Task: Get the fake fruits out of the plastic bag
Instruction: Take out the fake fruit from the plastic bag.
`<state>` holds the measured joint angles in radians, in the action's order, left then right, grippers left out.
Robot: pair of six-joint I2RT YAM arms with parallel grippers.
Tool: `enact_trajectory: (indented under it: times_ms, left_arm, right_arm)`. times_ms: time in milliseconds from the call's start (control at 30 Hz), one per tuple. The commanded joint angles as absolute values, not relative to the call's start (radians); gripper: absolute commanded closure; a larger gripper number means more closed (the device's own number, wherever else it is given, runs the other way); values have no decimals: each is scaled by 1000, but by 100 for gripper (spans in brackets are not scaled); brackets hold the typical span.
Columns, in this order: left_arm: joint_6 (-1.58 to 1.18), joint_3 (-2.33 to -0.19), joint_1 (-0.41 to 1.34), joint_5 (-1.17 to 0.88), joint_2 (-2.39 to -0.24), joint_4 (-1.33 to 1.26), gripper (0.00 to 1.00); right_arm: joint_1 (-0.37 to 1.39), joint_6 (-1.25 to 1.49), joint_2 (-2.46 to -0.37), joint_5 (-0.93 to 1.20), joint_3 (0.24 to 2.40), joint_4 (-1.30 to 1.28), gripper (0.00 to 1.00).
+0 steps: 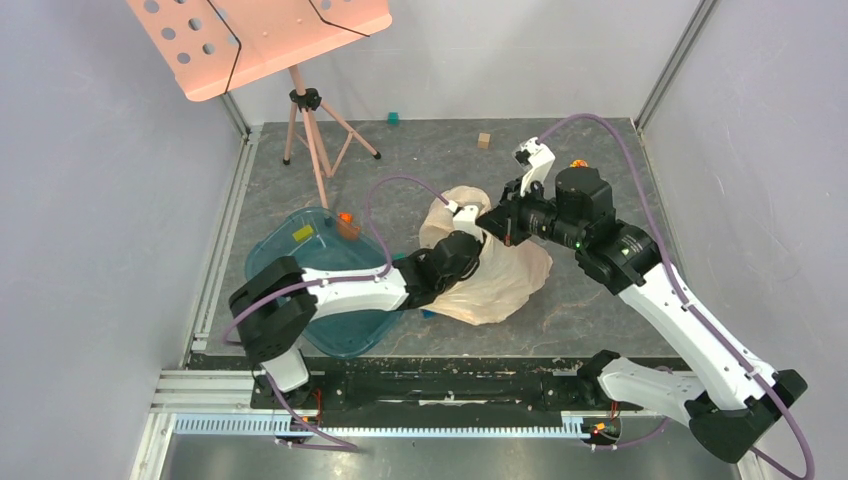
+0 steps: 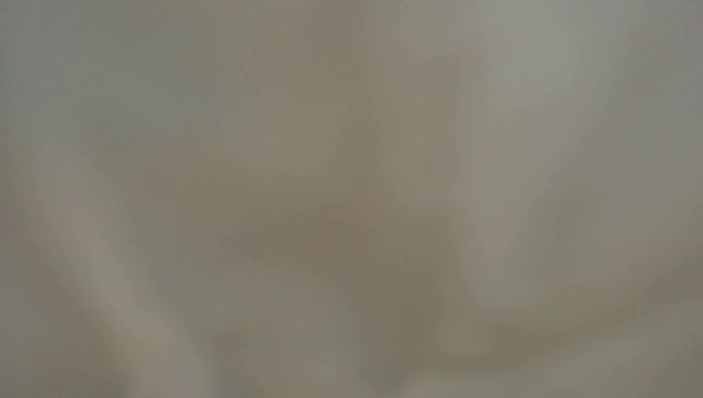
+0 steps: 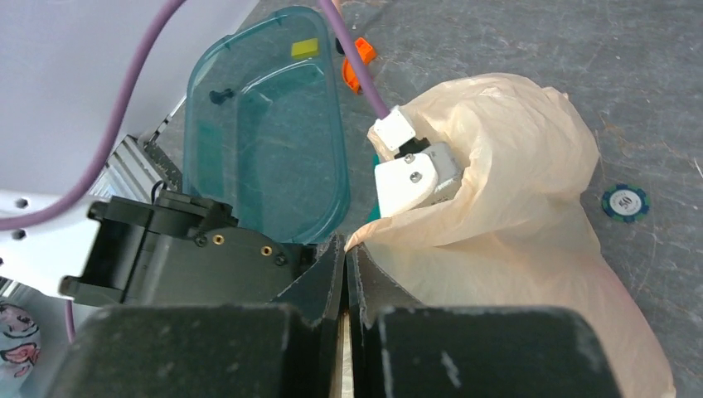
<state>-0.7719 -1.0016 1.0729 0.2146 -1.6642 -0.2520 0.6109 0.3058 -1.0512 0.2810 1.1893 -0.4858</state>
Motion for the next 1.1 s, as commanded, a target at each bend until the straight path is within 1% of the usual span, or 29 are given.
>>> enact_trajectory:
  times_ms: [0, 133, 200, 233, 267, 400, 433, 467, 500, 533, 733, 967, 1067]
  left_arm:
    - [-828, -1020, 1072, 151, -1738, -362, 53]
    - [-859, -973, 1073, 129, -1759, -451, 49]
    - [-865, -949, 1073, 122, -1764, -501, 46]
    - [-865, -944, 1072, 118, -1769, -516, 44]
    - [-864, -943, 1072, 115, -1776, -530, 40]
    - [-857, -984, 1073, 88, -1825, -548, 30]
    - [-856, -1000, 1074, 82, -1836, -548, 23]
    - [-856, -1015, 1075, 79, -1851, -547, 12]
    - [-856, -1027, 1075, 80, -1861, -541, 10]
    - [-852, -1044, 1074, 85, -1876, -524, 1]
    - [-838, -1126, 1074, 144, -1931, -378, 0]
    - [-816, -1277, 1074, 203, -2027, -117, 0]
    - [-826, -1298, 1075, 215, -2063, -78, 0]
  right_arm:
    - [613, 351, -1008, 192, 1168, -431, 100]
    - [614, 349, -981, 46, 1168, -453, 100]
    - [614, 337, -974, 7, 1181, -468, 100]
    - [614, 333, -976, 6, 1187, -470, 100]
    - [613, 331, -974, 10, 1195, -471, 100]
    - [613, 332, -996, 110, 1218, -465, 100]
    - [614, 336, -1004, 136, 1224, -463, 100]
    - [614, 342, -1010, 163, 1227, -457, 100]
    - [614, 350, -1016, 183, 1226, -447, 100]
    - [613, 359, -1016, 204, 1222, -433, 100]
    - [619, 374, -1022, 240, 1218, -408, 100]
    - [626, 381, -1025, 258, 1215, -398, 100]
    - [628, 385, -1023, 261, 1216, -394, 100]
